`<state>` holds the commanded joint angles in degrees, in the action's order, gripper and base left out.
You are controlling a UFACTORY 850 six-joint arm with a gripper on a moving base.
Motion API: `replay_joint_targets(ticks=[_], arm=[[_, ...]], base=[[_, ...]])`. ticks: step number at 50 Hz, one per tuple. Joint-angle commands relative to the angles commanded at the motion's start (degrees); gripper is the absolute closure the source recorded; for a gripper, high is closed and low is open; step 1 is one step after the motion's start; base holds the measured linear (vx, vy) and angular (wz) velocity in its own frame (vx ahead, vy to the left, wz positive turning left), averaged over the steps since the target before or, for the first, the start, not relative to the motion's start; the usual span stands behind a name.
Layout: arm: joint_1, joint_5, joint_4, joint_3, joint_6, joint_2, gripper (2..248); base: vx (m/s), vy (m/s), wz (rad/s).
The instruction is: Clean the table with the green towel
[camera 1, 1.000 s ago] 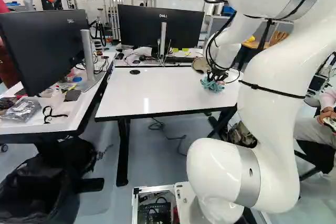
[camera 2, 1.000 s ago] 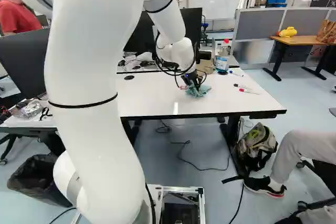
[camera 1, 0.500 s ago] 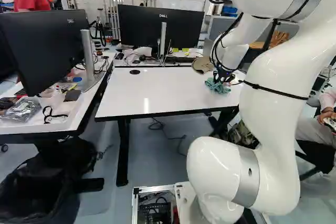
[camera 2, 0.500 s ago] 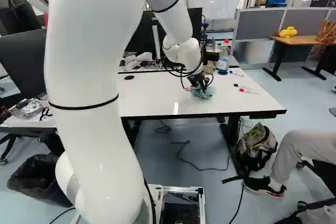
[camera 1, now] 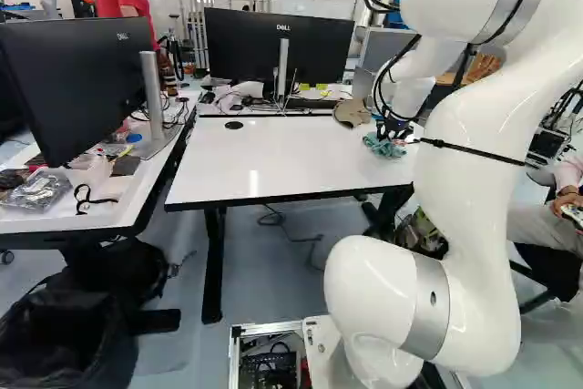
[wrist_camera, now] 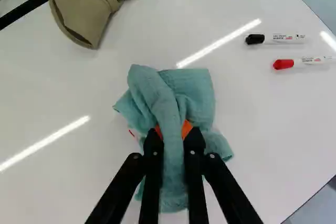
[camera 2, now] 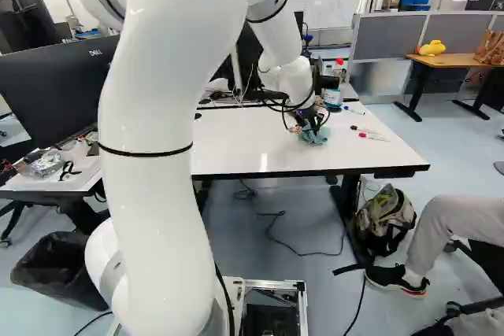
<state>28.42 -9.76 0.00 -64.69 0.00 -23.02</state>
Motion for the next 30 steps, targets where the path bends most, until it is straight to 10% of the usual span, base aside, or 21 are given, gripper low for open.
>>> replay_joint_targets(ticks=[30], arm=[[-3.8, 0.0, 0.0, -5.8, 0.0, -4.4, 200]], base=[[0.000, 0.000, 0.000]])
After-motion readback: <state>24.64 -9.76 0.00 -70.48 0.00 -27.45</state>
